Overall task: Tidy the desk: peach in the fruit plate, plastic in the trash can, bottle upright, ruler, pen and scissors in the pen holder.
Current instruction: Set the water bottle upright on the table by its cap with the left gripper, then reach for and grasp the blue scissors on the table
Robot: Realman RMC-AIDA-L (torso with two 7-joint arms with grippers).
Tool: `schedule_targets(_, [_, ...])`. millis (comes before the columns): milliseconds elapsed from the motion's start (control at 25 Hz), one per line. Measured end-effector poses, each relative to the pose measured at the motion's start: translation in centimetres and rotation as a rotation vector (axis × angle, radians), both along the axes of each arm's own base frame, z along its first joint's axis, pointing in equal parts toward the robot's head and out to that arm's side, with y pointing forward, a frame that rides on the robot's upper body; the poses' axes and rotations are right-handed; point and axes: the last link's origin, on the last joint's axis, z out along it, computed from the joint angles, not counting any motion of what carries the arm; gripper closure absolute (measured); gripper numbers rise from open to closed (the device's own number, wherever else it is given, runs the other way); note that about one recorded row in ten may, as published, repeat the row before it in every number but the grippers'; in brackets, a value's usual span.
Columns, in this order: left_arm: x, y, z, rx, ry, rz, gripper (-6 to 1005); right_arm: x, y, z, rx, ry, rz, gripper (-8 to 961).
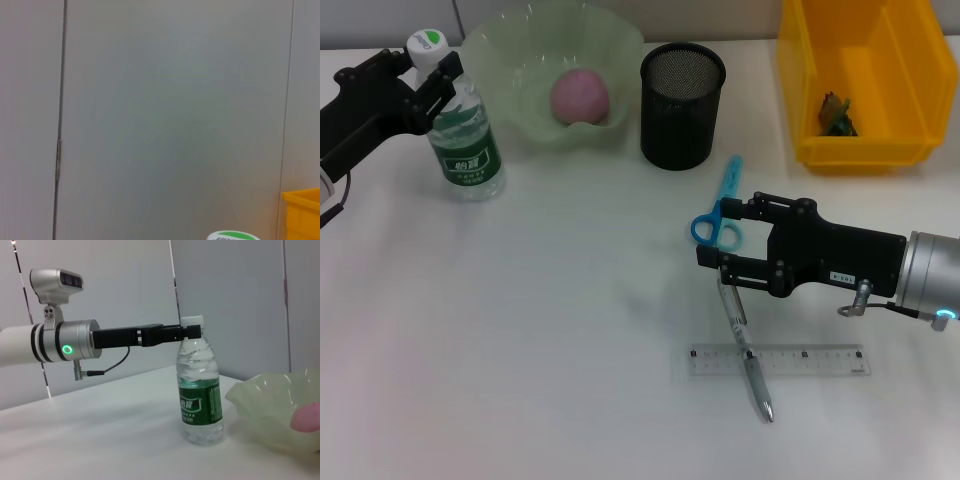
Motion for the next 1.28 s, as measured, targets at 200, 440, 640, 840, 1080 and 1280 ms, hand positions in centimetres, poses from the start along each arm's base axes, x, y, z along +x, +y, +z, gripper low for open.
schedule_targets(200, [0.02,0.00,-0.01,0.003,0.002,-0.002,473,-0.01,-0.01,0.00,0.000,0.001,0.000,236])
schedule_targets(440, [0.02,-0.04,-0.11,0.000,0.000,-0.001,468,-0.02,-0.02,0.00,-0.001,0.001,0.001,236])
schedule_targets(640, [0.09,-0.08,-0.16,-0.002,-0.002,-0.005,464,-0.11,-0.08,0.03,-0.003,0.007,0.005,236])
schedule_targets(840, [0.11,-0.08,-0.22,-0.007,-0.003,-0.004,418,-0.13,-0.08,0.05,-0.003,0.009,0.006,237])
schedule_targets(1080, [0.11,-0.08,-0.20,-0.010,-0.002,-0.006,246,-0.08,-0.13,0.04,-0.004,0.009,0.004,237])
schedule_targets(1280, [0.22,-0.11,-0.34,-0.018,-0.002,-0.012,242,-0.04,-0.18,0.02,-0.004,0.009,0.003,237])
